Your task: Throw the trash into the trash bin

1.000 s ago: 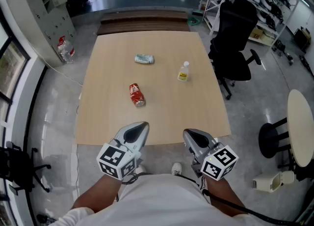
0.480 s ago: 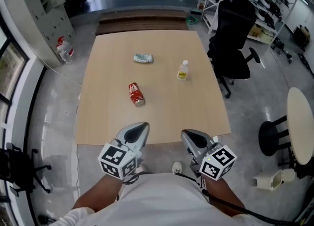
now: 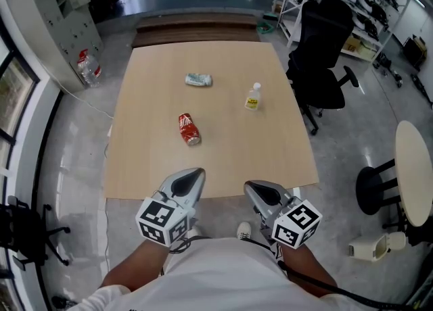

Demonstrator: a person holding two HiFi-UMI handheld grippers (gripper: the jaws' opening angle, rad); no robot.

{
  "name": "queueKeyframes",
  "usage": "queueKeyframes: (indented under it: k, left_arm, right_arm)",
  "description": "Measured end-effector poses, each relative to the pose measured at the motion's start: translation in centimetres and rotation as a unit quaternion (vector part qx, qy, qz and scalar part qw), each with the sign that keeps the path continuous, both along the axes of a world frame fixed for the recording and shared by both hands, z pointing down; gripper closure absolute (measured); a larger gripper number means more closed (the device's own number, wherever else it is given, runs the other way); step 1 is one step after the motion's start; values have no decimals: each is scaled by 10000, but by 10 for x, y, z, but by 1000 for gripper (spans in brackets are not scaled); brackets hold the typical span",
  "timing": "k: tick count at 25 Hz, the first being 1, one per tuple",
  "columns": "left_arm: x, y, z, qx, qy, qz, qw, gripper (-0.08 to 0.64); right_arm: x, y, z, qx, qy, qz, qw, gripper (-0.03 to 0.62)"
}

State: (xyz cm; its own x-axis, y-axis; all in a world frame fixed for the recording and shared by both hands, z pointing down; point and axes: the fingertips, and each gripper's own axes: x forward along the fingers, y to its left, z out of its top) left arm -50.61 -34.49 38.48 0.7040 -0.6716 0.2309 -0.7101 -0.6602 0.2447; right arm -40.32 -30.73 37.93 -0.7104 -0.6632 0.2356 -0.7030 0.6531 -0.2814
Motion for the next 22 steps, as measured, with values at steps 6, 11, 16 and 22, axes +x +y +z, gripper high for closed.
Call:
queueKeyframes:
  k: [6, 11, 16, 22]
  left_arm:
    - [-3, -1, -3, 15, -4, 24, 10000, 551]
    - [-4, -1, -3, 22, 18, 32, 10000, 552]
    - [-6, -2, -4, 19, 17, 38, 10000, 551]
    - [-10, -3, -3, 4, 67, 24, 10000, 551]
  right_arm:
    - [-5, -1, -2, 16, 16, -14, 10000, 588]
    - [-6, -1, -3, 48, 5, 6, 10000, 589]
    - [-7, -3, -6, 97, -18, 48, 9999, 588]
    - [-8, -4, -7, 111, -8, 101, 9999, 588]
